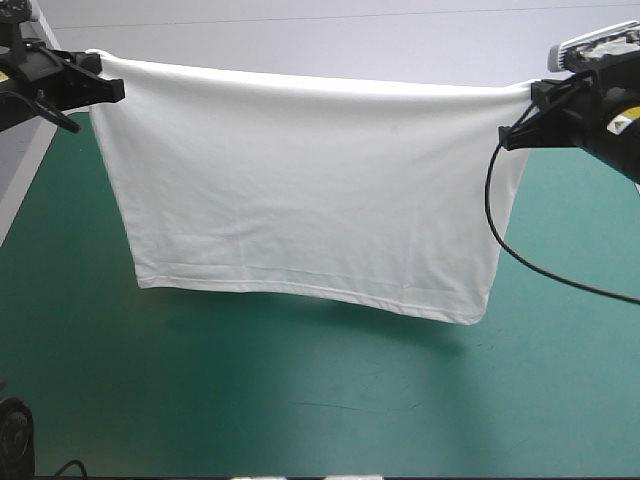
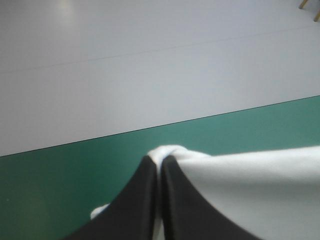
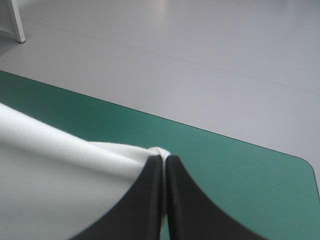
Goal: Fold the cloth
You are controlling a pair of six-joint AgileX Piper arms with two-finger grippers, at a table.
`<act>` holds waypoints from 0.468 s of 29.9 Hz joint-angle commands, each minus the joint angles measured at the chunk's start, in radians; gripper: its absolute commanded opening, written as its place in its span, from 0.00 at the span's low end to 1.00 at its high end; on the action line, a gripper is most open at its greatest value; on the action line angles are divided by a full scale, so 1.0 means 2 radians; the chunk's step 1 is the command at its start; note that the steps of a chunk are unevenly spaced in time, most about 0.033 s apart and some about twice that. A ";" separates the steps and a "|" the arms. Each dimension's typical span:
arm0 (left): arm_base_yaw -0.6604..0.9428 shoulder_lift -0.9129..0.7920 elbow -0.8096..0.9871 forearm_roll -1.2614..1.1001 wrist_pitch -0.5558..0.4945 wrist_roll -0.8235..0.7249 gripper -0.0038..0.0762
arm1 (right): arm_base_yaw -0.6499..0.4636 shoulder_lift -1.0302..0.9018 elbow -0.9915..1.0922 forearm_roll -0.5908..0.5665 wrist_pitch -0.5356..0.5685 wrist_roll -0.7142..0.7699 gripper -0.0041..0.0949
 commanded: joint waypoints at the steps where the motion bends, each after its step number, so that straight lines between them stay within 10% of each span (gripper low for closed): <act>1: 0.001 0.025 -0.018 -0.034 -0.062 0.009 0.07 | -0.004 0.039 -0.027 -0.004 -0.072 -0.001 0.02; 14: -0.015 0.193 -0.265 -0.038 -0.023 -0.023 0.07 | -0.035 0.248 -0.342 0.008 0.032 0.001 0.02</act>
